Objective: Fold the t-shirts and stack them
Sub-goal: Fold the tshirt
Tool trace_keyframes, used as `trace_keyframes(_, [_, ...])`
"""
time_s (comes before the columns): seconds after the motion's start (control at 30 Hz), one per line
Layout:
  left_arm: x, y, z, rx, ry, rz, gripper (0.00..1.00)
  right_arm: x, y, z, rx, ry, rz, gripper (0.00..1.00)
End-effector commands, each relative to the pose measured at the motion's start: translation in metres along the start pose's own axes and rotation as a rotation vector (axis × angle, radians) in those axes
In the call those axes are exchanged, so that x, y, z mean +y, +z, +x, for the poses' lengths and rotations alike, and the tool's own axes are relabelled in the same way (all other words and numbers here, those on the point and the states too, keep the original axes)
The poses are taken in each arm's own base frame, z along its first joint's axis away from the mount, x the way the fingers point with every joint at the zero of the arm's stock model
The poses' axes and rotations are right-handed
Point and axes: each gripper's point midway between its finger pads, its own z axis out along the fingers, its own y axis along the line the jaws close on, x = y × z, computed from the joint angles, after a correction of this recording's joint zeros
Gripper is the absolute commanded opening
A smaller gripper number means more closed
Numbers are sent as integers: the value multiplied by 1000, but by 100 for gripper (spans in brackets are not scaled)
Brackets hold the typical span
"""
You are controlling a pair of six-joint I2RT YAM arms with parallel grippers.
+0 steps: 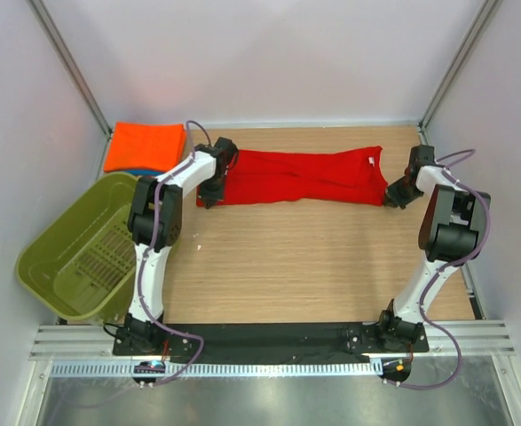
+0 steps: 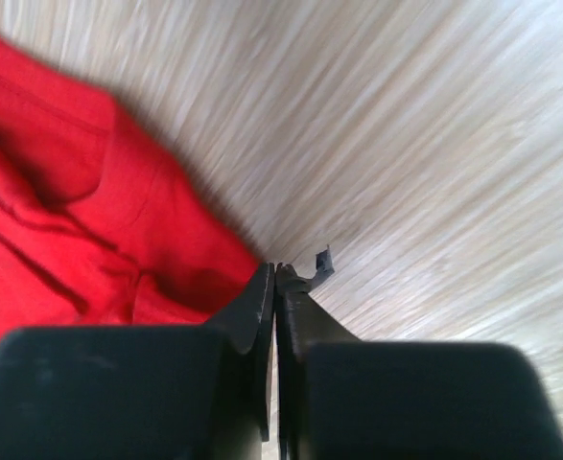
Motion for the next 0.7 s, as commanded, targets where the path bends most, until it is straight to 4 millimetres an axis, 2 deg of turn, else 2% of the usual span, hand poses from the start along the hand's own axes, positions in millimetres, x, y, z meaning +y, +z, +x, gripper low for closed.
trace_keyframes(0.0, [8, 0, 1, 13, 20, -43, 0, -8, -14, -32, -132, -18, 44, 2])
trace_keyframes(0.2, [17, -19, -2, -19, 9, -67, 0, -15, -28, -51, -188, -23, 58, 1])
trace_keyframes(0.27, [19, -24, -4, -32, -2, -62, 0, -11, -33, -48, -177, -20, 27, 1])
trace_keyframes(0.33, [18, -36, -11, -69, -19, -41, 0, 3, -41, -39, -138, -12, -53, 1])
trace_keyframes(0.37, [13, -41, -14, -82, -23, -5, 4, 10, -44, -32, -108, -10, -84, 9])
trace_keyframes(0.4, [11, -49, -18, -107, -27, 13, 14, 13, -47, -28, -98, -4, -90, 16])
trace_keyframes(0.43, [8, -52, -24, -134, -25, 29, 19, 14, -52, -25, -94, 12, -94, 22])
trace_keyframes(0.47, [6, -55, -28, -152, -26, 40, 24, 18, -55, -22, -91, 18, -110, 34])
trace_keyframes(0.5, [3, -57, -30, -161, -22, 57, 31, 21, -57, -18, -89, 24, -120, 39])
trace_keyframes(0.57, [-3, -57, -35, -174, -4, 83, 34, 26, -58, -14, -82, 51, -150, 43])
trace_keyframes(0.67, [-11, -46, -36, -157, 22, 106, 38, 29, -52, -8, -73, 61, -151, 44])
